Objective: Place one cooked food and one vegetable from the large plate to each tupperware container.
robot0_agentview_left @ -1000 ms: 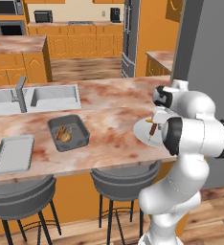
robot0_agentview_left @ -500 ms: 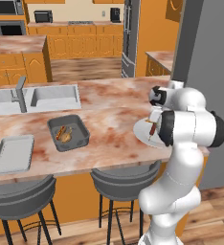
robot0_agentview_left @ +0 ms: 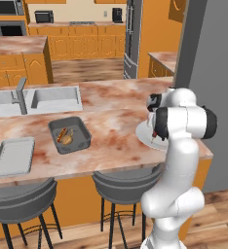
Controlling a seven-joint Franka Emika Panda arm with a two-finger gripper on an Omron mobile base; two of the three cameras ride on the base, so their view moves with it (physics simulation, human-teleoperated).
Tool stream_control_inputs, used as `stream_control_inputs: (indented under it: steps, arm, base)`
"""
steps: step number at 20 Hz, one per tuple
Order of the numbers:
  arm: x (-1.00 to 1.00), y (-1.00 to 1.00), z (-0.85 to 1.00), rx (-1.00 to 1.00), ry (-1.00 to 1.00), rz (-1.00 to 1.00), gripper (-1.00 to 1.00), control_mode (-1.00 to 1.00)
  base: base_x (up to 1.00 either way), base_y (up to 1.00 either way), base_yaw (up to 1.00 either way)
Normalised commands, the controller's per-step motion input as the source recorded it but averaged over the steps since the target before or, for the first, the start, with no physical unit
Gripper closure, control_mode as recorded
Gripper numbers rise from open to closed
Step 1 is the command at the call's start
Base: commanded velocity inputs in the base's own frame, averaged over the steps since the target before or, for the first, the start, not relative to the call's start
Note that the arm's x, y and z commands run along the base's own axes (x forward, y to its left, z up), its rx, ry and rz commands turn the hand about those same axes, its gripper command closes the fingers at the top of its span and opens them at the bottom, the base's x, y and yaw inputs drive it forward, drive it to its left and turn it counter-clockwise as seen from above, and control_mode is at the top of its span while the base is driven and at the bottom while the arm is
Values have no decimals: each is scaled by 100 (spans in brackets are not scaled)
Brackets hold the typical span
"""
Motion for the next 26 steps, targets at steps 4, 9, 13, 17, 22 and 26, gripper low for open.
stream_control_inputs:
  steps: [4,9,13,17,22,26]
  arm:
    - [51,0,-36,0,0,0,-100,-100]
    - [51,-9,-29,0,0,0,-100,-100]
    - [47,-11,-33,0,0,0,-100,-100]
    - [47,-14,-34,0,1,0,-100,-100]
    - [34,-2,-36,0,1,0,100,-100]
    - [2,-1,-47,0,2,0,100,-100]
  base:
    - [0,0,0]
    - [0,0,0]
    - [0,0,0]
    - [0,0,0]
    - [0,0,0]
    - [0,0,0]
